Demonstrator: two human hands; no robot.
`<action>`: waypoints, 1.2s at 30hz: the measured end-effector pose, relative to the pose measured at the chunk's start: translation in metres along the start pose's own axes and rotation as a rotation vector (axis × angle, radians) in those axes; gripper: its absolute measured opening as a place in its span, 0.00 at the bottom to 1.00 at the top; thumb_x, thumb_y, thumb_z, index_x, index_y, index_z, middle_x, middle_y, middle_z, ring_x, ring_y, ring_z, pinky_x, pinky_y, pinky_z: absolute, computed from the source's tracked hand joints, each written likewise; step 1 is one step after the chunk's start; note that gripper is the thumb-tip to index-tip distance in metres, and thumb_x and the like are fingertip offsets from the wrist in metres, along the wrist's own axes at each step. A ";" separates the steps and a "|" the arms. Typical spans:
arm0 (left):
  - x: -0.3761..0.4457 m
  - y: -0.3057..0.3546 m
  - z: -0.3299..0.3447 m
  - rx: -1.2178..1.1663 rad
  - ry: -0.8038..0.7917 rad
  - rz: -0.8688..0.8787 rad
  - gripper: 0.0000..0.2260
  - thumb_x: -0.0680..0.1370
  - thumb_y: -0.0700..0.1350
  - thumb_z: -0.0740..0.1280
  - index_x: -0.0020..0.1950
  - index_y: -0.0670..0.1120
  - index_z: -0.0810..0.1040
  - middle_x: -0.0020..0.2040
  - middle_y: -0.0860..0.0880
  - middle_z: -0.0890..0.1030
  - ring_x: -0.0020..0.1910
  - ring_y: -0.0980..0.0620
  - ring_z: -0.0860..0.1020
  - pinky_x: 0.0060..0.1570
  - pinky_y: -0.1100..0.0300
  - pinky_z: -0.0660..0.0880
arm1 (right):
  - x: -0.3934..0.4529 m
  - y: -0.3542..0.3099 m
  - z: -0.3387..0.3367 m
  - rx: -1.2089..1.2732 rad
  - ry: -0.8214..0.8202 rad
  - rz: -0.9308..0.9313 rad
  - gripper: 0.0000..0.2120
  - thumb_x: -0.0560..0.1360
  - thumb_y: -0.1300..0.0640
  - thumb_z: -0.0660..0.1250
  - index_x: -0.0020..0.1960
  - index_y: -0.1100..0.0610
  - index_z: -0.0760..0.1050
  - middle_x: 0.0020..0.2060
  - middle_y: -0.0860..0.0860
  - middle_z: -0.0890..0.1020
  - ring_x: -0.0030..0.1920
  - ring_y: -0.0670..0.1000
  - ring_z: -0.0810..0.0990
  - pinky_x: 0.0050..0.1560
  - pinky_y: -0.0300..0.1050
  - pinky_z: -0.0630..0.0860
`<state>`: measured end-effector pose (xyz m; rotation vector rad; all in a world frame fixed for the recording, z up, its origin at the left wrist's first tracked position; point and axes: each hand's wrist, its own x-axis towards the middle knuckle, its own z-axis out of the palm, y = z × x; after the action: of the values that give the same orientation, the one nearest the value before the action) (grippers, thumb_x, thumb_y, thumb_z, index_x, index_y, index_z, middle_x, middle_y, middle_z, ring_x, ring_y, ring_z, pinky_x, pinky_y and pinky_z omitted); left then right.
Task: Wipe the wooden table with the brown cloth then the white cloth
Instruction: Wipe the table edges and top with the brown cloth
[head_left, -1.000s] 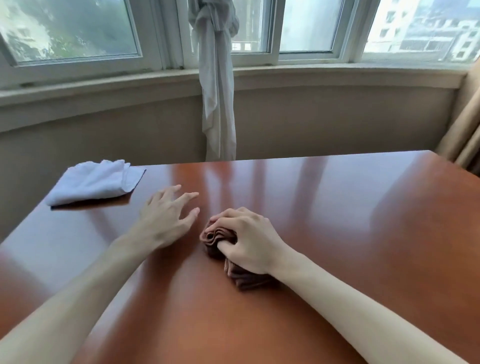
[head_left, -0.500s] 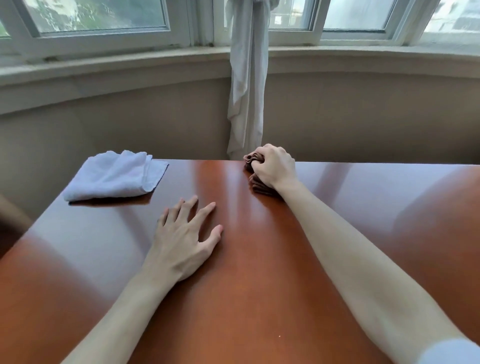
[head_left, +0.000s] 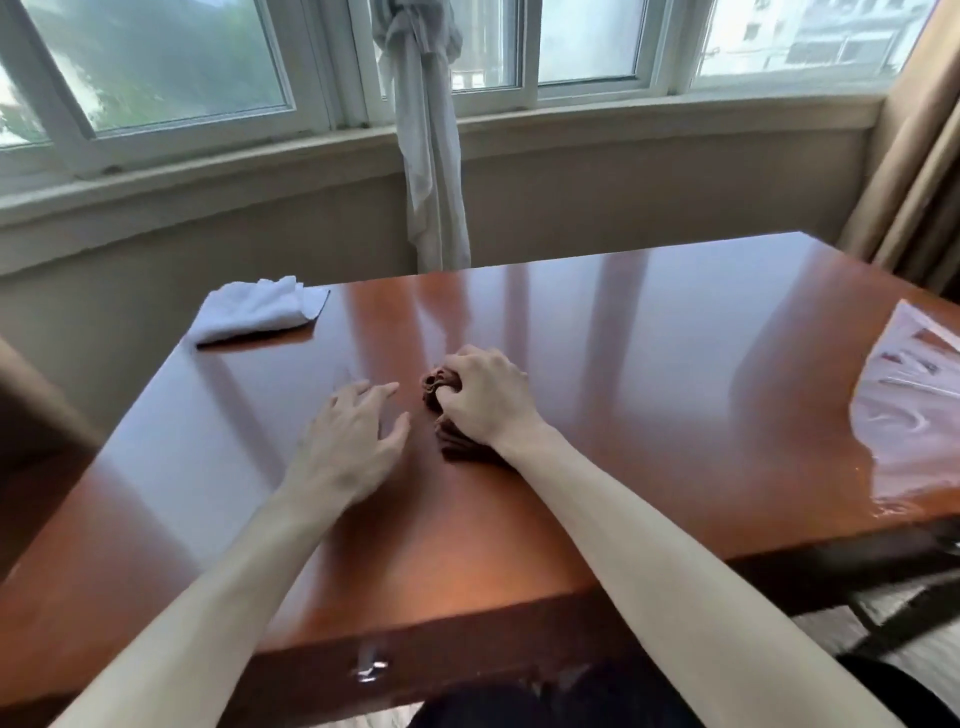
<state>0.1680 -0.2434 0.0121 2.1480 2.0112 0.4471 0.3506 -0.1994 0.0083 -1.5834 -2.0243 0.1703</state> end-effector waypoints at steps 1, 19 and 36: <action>-0.019 0.003 0.003 -0.013 -0.017 0.015 0.24 0.80 0.61 0.60 0.76 0.58 0.67 0.75 0.47 0.67 0.73 0.42 0.66 0.72 0.45 0.64 | -0.014 0.011 -0.013 -0.015 -0.006 0.027 0.07 0.73 0.51 0.63 0.45 0.51 0.79 0.49 0.48 0.81 0.52 0.58 0.77 0.44 0.48 0.70; -0.065 0.007 0.029 -0.024 -0.024 0.068 0.30 0.76 0.69 0.48 0.76 0.63 0.65 0.79 0.49 0.63 0.79 0.45 0.56 0.78 0.44 0.51 | -0.107 -0.032 -0.028 -0.166 0.144 0.053 0.10 0.75 0.50 0.64 0.47 0.51 0.83 0.48 0.49 0.82 0.50 0.59 0.79 0.46 0.51 0.77; -0.069 0.117 0.043 -0.031 -0.093 0.382 0.32 0.76 0.70 0.48 0.79 0.61 0.61 0.81 0.48 0.59 0.81 0.47 0.52 0.79 0.48 0.49 | -0.163 0.068 -0.105 -0.141 0.155 0.293 0.12 0.76 0.51 0.65 0.57 0.48 0.82 0.56 0.45 0.82 0.57 0.57 0.77 0.51 0.52 0.76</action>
<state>0.2889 -0.3173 0.0022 2.4871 1.5356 0.4143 0.4853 -0.3546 0.0110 -1.9156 -1.7120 0.0133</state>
